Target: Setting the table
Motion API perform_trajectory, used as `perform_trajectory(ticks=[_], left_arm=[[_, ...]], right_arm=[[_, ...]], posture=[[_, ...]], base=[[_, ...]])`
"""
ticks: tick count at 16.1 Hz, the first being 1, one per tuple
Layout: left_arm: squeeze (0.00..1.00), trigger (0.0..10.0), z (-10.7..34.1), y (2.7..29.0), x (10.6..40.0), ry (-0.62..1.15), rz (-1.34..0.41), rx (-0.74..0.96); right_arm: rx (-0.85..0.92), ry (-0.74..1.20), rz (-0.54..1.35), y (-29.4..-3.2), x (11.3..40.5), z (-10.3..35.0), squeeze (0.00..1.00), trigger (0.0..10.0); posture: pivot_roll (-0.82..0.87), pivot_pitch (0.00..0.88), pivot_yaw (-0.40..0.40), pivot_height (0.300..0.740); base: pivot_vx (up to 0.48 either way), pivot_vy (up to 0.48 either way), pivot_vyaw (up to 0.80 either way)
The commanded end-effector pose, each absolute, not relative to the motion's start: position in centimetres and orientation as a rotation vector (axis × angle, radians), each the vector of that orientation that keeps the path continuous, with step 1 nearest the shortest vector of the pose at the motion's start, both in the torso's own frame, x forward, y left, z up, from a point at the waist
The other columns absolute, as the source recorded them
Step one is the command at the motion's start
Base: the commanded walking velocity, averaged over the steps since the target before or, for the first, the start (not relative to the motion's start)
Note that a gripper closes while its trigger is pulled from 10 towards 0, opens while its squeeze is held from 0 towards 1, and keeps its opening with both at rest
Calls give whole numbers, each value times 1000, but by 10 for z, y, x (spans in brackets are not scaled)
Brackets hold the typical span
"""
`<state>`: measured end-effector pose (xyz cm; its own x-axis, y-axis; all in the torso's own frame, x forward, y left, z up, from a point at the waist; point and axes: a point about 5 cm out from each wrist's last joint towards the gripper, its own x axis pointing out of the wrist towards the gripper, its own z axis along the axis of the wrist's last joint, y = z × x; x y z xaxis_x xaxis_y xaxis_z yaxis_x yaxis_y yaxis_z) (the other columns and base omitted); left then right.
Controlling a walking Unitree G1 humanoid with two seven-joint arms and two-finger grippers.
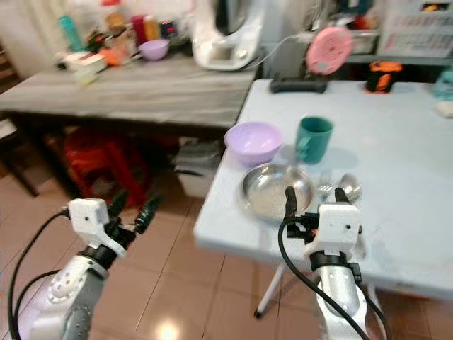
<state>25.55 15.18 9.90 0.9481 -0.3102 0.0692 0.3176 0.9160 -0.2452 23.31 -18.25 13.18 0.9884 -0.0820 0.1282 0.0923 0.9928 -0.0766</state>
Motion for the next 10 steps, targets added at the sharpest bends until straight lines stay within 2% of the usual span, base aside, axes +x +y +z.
perform_trajectory(ticks=[1, 6, 10], left_arm=[[0, 10000, 96, 152, 255, -6, -326, -256], [0, 10000, 87, 153, 248, 17, -372, -210], [0, 10000, 85, 147, 241, 41, -509, -209]], right_arm=[[-83, -121, -99, -185, 234, 133, 0, 10000], [-95, -101, -112, -186, 234, 131, 0, 10000], [-113, -38, -196, -201, 231, 123, 0, 10000]], posture=[[-71, 38, 81, 740], [-71, 42, 78, 740], [-78, 54, 75, 740]], base=[[0, 0, 0], [0, 0, 0], [0, 0, 0]])
